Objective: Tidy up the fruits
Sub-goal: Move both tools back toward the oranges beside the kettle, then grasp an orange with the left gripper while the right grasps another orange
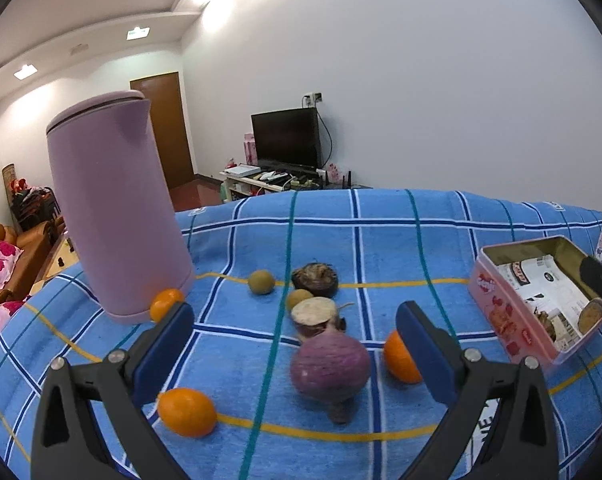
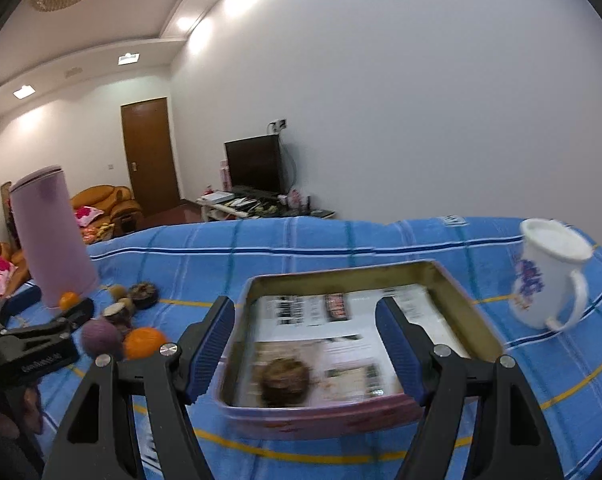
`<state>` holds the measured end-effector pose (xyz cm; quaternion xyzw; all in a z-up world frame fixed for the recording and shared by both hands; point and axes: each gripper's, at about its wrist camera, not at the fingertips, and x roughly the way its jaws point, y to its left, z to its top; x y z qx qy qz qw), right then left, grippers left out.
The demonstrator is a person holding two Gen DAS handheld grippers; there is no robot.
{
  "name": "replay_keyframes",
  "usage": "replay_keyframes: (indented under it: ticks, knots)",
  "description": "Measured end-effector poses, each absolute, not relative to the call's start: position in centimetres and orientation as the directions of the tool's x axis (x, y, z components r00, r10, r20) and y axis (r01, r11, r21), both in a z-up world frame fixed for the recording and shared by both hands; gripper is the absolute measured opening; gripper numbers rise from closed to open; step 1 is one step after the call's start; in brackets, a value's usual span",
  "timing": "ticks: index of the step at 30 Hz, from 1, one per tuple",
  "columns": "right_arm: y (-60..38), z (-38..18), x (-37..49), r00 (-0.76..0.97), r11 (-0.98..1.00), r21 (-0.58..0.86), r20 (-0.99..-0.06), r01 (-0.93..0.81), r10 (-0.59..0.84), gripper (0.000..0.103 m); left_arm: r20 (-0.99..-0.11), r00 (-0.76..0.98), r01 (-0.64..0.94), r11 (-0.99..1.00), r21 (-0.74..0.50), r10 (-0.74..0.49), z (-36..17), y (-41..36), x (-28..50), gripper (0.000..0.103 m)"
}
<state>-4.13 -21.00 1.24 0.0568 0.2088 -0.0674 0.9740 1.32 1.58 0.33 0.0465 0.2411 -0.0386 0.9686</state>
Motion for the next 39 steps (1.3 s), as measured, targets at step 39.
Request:
replay_keyframes:
  ticks: [39]
  knots:
    - [-8.6,-4.2,6.6,0.631,0.998,0.052,-0.773,-0.038,0.065,0.074,-0.732,0.677,0.142,0.989,0.028,-0.077,-2.7,9.5,4.7,0.097]
